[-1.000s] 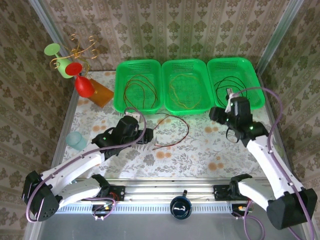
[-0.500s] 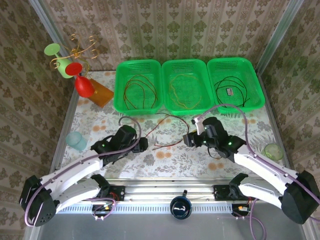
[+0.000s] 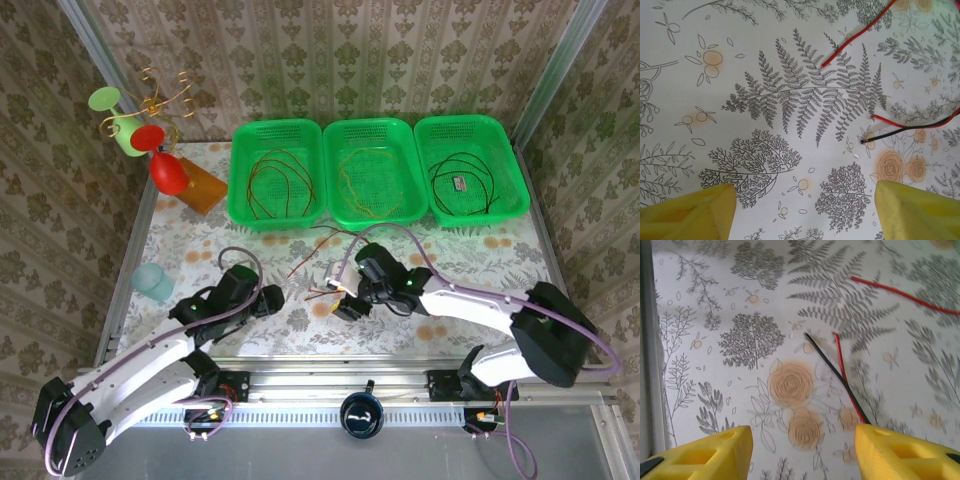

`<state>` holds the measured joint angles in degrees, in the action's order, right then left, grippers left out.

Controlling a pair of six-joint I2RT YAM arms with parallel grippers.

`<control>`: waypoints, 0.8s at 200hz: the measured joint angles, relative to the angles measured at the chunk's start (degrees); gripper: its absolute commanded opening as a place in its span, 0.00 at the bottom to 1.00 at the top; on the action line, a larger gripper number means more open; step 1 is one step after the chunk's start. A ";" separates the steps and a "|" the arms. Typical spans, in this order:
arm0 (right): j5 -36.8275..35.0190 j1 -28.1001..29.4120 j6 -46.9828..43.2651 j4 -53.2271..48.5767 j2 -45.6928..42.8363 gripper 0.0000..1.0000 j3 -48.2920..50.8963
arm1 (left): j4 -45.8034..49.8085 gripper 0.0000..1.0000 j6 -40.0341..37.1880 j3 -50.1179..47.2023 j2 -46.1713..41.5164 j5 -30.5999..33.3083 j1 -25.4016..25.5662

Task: Untangle the cables

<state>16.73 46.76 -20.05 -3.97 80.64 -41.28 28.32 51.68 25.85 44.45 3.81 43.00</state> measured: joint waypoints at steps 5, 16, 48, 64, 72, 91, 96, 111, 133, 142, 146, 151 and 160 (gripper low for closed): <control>0.37 0.17 -1.68 -0.46 1.14 0.54 -1.11 | 0.04 0.74 0.22 0.00 -0.28 -0.07 -0.04; 0.72 0.55 -5.16 -0.98 3.67 0.51 -3.37 | 0.28 0.74 0.74 0.00 -1.11 -0.22 -0.44; 1.31 0.81 -10.08 -3.02 9.16 0.43 -8.35 | 1.22 0.73 1.75 -0.85 -4.85 -0.63 -1.57; 1.36 0.81 -11.08 -5.05 12.24 0.41 -11.80 | 1.97 0.72 2.19 -1.57 -6.80 -0.81 -2.21; 1.38 0.81 -11.52 -5.60 13.49 0.40 -13.14 | 2.27 0.72 2.36 -1.90 -7.54 -0.85 -2.34; 1.81 0.81 -13.27 -6.23 15.47 0.37 -14.62 | 2.93 0.72 2.60 -2.34 -8.52 -1.05 -2.69; 1.99 0.81 -14.08 -6.58 15.87 0.36 -14.78 | 3.04 0.72 2.60 -2.43 -8.59 -1.11 -2.84; 2.82 0.81 -16.20 -7.30 17.00 0.36 -15.17 | 3.08 0.72 2.58 -2.60 -8.57 -1.49 -3.19; 4.02 1.05 -20.13 -9.84 19.43 0.33 -16.94 | 3.17 0.72 2.60 -2.71 -8.59 -2.12 -3.74; 4.28 1.16 -21.77 -11.10 20.35 0.31 -17.99 | 3.15 0.72 2.64 -2.89 -8.57 -2.21 -3.80; 4.35 1.22 -22.12 -11.65 20.76 0.31 -18.60 | 3.15 0.72 2.67 -2.99 -8.57 -2.32 -3.85; 4.35 1.31 -22.93 -12.24 21.31 0.31 -19.32 | 3.15 0.72 2.75 -3.15 -8.59 -2.43 -3.93; 4.31 1.53 -23.93 -12.98 22.25 0.30 -20.65 | 3.13 0.72 2.78 -3.54 -8.57 -2.58 -4.09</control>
<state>21.04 48.29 -43.99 -16.95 102.89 -61.93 31.44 54.46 22.31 35.88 1.23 38.92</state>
